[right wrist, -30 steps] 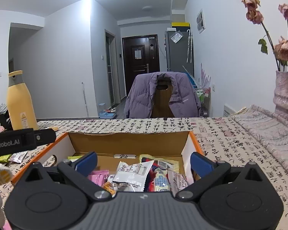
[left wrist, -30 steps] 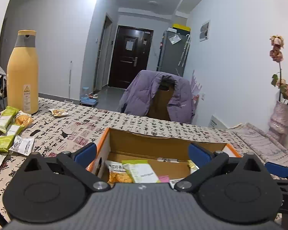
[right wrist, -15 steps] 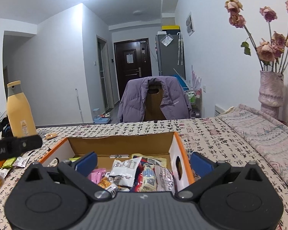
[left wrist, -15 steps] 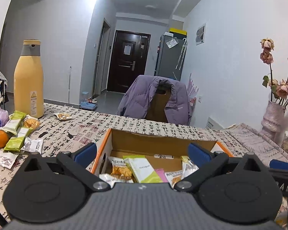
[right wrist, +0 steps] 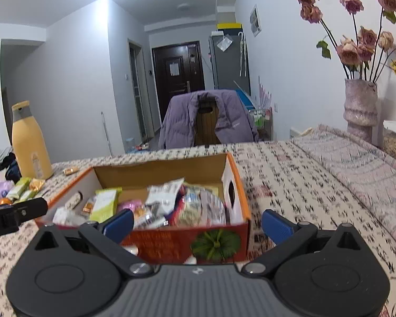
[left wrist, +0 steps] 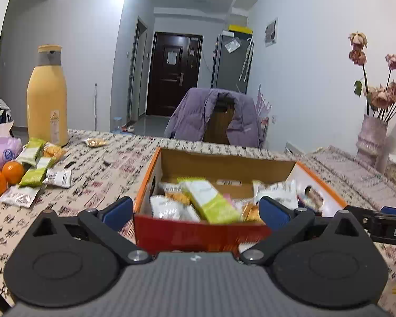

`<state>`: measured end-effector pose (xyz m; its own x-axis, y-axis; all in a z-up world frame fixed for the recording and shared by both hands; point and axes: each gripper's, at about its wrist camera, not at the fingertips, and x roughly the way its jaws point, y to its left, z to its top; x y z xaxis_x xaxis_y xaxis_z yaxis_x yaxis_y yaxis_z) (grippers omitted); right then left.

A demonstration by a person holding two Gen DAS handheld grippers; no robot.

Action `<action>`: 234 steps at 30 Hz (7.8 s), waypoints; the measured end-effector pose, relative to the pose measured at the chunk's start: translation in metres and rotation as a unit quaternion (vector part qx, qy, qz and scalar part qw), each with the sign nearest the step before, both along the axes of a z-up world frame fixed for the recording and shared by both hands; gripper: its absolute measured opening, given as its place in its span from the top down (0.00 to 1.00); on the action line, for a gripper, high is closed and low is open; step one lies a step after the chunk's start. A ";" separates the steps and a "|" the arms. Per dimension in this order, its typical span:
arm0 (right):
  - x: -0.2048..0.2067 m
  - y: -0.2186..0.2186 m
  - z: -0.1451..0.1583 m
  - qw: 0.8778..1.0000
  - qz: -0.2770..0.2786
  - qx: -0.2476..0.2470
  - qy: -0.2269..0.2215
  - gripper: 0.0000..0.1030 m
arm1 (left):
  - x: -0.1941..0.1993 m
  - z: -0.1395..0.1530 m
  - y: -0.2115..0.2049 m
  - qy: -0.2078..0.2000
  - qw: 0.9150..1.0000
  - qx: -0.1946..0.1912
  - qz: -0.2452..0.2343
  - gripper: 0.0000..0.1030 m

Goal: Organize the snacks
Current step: 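Withdraw both grippers from the box toward the snack pile, then grasp the orange cracker packet with the right gripper, then grasp the pink packet with the left gripper while the right holds the cracker packet, then carry both packets into the cardboard box and open both grippers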

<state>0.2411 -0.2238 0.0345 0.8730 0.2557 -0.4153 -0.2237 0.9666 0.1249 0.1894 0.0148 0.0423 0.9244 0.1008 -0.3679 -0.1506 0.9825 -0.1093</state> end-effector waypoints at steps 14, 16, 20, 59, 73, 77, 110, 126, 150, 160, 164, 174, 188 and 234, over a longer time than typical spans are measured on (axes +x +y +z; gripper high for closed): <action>-0.019 -0.022 -0.033 0.999 0.016 0.011 0.043 0.00 | -0.022 -0.041 0.018 0.066 0.998 0.013 -0.010 0.00; -0.022 -0.025 -0.038 0.999 0.020 0.015 0.046 0.00 | -0.022 -0.044 0.021 0.073 0.997 0.005 -0.012 0.00; -0.027 -0.027 -0.046 0.998 0.021 0.010 0.051 0.00 | -0.020 -0.047 0.022 0.074 0.997 -0.001 -0.016 0.00; -0.005 -0.038 -0.065 0.993 -0.007 -0.048 0.107 0.38 | -0.020 -0.053 0.020 0.080 0.997 -0.006 -0.014 0.00; -0.016 -0.038 -0.059 0.996 -0.020 -0.053 0.075 0.57 | -0.021 -0.053 0.019 0.080 0.997 -0.005 -0.009 0.00; -0.021 -0.039 -0.056 0.997 -0.026 -0.051 0.058 0.57 | -0.022 -0.052 0.018 0.079 0.997 -0.003 -0.005 0.00; -0.035 -0.039 -0.049 0.999 -0.018 -0.042 0.009 0.57 | 0.020 -0.068 0.018 0.192 0.980 0.050 0.011 0.04; -0.036 -0.039 -0.049 0.999 -0.016 -0.041 0.007 0.57 | 0.006 -0.063 0.026 0.167 0.986 0.013 0.004 0.40; -0.046 -0.034 -0.045 0.998 -0.018 -0.056 -0.023 0.57 | -0.043 -0.013 0.030 0.073 0.997 0.021 0.024 0.40; -0.045 -0.015 -0.029 0.998 0.016 -0.053 -0.042 0.57 | -0.037 0.008 0.022 0.040 0.999 0.024 0.012 0.40; -0.039 -0.003 -0.017 0.996 0.029 -0.059 -0.063 0.57 | -0.028 0.014 0.017 0.031 0.999 0.025 0.004 0.40; -0.006 0.028 0.011 0.991 0.057 -0.070 -0.100 0.57 | 0.008 0.030 0.009 0.008 1.000 0.020 -0.009 0.40; 0.065 0.065 0.030 0.989 0.073 -0.072 -0.110 0.57 | 0.084 0.039 0.009 0.005 1.000 0.018 0.001 0.40; 0.095 0.063 0.013 0.995 0.058 -0.058 -0.050 0.00 | 0.106 0.020 0.018 -0.007 0.999 0.021 0.039 0.00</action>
